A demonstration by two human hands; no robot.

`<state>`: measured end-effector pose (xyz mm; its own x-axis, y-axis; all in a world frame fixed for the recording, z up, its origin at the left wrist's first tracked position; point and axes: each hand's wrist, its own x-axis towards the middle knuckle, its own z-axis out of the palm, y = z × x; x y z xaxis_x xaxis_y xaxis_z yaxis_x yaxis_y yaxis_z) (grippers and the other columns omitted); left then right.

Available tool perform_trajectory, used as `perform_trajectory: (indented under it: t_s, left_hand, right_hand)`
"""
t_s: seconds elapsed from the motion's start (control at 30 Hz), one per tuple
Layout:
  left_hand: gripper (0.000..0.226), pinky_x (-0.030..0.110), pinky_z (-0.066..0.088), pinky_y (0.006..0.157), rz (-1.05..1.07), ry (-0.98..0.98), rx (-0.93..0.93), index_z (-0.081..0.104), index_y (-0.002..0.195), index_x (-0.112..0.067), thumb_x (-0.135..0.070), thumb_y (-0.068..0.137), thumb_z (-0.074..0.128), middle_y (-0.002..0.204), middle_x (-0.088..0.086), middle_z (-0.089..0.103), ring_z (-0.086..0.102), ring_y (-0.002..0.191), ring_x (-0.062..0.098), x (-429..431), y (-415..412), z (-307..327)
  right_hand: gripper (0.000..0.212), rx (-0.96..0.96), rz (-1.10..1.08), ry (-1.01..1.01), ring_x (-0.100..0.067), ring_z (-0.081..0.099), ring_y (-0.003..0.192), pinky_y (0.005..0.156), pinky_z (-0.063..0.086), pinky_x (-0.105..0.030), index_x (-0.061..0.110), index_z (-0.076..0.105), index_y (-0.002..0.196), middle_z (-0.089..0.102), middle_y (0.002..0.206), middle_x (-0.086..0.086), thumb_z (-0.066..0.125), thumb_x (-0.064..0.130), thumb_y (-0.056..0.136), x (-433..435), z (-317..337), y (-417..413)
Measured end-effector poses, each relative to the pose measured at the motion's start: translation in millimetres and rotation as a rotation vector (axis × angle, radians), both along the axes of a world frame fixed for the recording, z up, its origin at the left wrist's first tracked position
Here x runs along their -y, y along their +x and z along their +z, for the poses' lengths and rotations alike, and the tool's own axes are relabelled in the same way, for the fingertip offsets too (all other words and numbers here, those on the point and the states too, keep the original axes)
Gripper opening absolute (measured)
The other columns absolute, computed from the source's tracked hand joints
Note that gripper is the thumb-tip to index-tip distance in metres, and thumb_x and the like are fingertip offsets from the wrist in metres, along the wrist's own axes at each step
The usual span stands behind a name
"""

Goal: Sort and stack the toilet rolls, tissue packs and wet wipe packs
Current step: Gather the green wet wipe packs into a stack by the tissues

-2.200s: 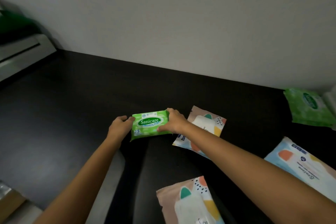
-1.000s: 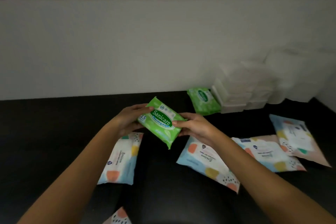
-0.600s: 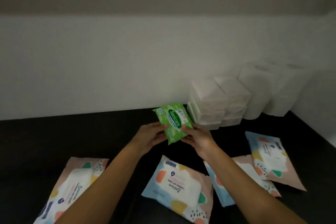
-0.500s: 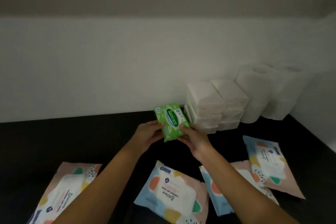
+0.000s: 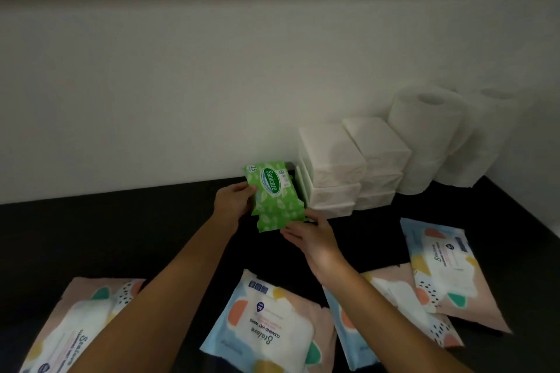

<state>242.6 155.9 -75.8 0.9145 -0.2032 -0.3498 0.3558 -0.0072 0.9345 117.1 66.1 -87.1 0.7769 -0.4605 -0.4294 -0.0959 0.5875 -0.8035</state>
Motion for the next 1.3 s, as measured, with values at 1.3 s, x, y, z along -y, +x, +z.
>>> perform_trajectory:
  t_s: [1.3]
  left_hand:
    - [0.029,0.026,0.051,0.071,-0.79,0.121,0.02,0.056,0.118,-0.016,-0.028,0.092,0.053,0.096,0.0,0.062,0.062,0.081,0.014,136.2,-253.5,39.8]
  right_hand:
    - [0.03,-0.38,-0.426,-0.88,-0.017,0.056,0.085,0.08,0.047,-0.026,0.007,0.057,0.112,0.059,0.092,-0.009,0.06,0.001,0.082,167.0,36.1,-291.6]
